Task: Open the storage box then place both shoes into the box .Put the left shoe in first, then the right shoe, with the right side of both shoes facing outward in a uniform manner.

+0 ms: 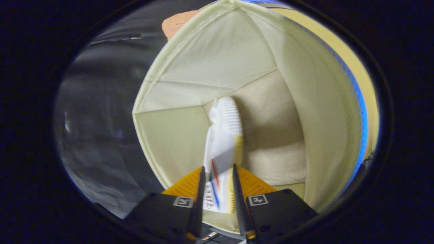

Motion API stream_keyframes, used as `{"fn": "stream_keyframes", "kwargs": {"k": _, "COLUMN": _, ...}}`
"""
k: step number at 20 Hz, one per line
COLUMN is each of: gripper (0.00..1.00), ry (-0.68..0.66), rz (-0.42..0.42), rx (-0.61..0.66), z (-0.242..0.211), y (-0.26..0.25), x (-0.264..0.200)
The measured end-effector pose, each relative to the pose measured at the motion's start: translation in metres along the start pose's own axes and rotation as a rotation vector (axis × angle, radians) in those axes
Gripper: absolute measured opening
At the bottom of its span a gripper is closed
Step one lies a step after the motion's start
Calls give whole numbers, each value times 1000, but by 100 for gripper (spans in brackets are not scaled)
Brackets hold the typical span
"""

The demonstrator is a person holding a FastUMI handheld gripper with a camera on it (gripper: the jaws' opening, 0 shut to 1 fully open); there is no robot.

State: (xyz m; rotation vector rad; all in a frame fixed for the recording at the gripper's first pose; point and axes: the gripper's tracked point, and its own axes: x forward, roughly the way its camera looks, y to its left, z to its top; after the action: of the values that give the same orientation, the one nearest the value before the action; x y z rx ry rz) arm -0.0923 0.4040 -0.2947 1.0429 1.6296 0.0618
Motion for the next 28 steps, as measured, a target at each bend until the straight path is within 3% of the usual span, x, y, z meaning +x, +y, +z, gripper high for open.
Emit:
{"fn": "stream_keyframes", "kwargs": {"k": 9, "gripper": 42, "ry": -25, "rz": 142, "rx": 46, "z": 14, "y": 14, "x": -66}}
{"fn": "stream_keyframes", "kwargs": {"k": 17, "gripper": 42, "ry": -153, "rz": 244, "rx": 138, "z": 72, "y": -18, "x": -152}}
{"fn": "stream_keyframes", "kwargs": {"k": 22, "gripper": 43, "ry": -245, "rz": 230, "rx": 197, "z": 115, "y": -76, "x": -196}}
{"fn": "stream_keyframes", "kwargs": {"k": 28, "gripper": 43, "ry": -321, "rz": 145, "rx": 258, "z": 149, "y": -173, "x": -237}}
